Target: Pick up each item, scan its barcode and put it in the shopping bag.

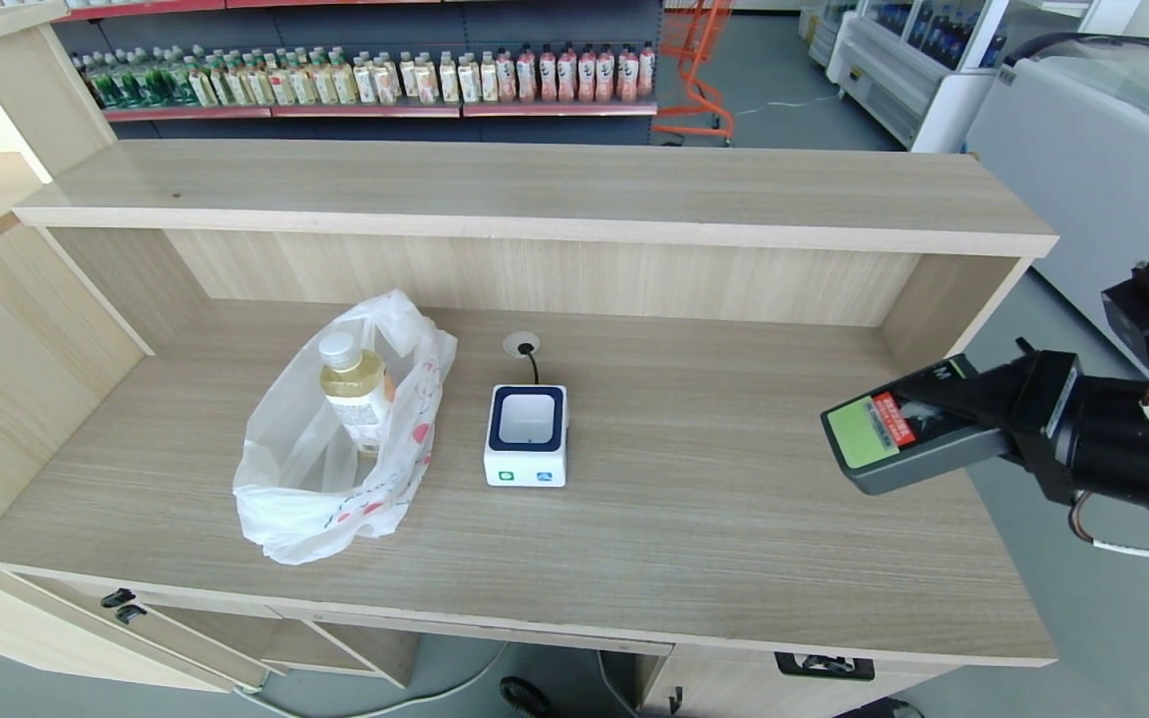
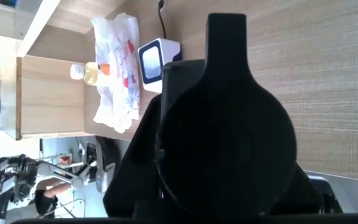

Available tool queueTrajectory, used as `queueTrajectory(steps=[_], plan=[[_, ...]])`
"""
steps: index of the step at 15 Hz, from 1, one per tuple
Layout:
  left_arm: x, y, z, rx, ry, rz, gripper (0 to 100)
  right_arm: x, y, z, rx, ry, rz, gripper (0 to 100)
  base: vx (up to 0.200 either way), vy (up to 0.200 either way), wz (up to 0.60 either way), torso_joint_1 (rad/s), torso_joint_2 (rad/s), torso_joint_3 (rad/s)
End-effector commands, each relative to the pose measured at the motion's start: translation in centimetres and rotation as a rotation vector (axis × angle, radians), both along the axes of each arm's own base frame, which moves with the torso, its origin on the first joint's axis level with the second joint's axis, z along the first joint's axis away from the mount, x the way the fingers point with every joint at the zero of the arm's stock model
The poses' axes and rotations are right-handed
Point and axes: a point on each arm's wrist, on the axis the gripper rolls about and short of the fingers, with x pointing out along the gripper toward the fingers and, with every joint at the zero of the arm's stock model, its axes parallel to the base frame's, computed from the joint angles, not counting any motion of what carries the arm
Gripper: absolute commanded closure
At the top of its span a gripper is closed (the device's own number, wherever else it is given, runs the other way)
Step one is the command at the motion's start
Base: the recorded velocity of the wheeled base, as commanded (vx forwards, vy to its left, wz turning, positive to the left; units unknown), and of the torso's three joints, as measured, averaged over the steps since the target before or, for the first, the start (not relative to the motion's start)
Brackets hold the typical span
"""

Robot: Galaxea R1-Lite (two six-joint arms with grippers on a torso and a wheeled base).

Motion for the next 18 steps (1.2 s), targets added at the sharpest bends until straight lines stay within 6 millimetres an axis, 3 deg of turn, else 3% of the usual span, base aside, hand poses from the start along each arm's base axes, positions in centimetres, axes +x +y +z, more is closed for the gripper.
queueTrajectory(steps=[1, 9, 13, 18], plan=[[0.0, 0.0, 0.0, 0.0, 0.0, 0.0, 0, -0.1, 0.2, -0.1, -0.001, 0.002, 0.009, 100, 0.0, 0.0, 0.0, 0.0, 0.0, 0.0], [0.0, 0.0, 0.0, -0.001, 0.0, 0.0, 0, -0.4, 0.0, -0.1, -0.004, 0.002, 0.003, 100, 0.0, 0.175, 0.0, 0.004, 0.0, 0.001], [0.0, 0.0, 0.0, -0.001, 0.0, 0.0, 0, 0.1, 0.1, -0.2, -0.043, -0.012, 0.013, 100, 0.0, 0.2, 0.0, 0.002, 0.0, 0.002], [0.0, 0.0, 0.0, 0.0, 0.002, 0.0, 0, 1.6, 0.4, 1.2, -0.048, -0.054, 0.017, 100, 0.0, 0.2, 0.0, 0.0, 0.0, 0.001]])
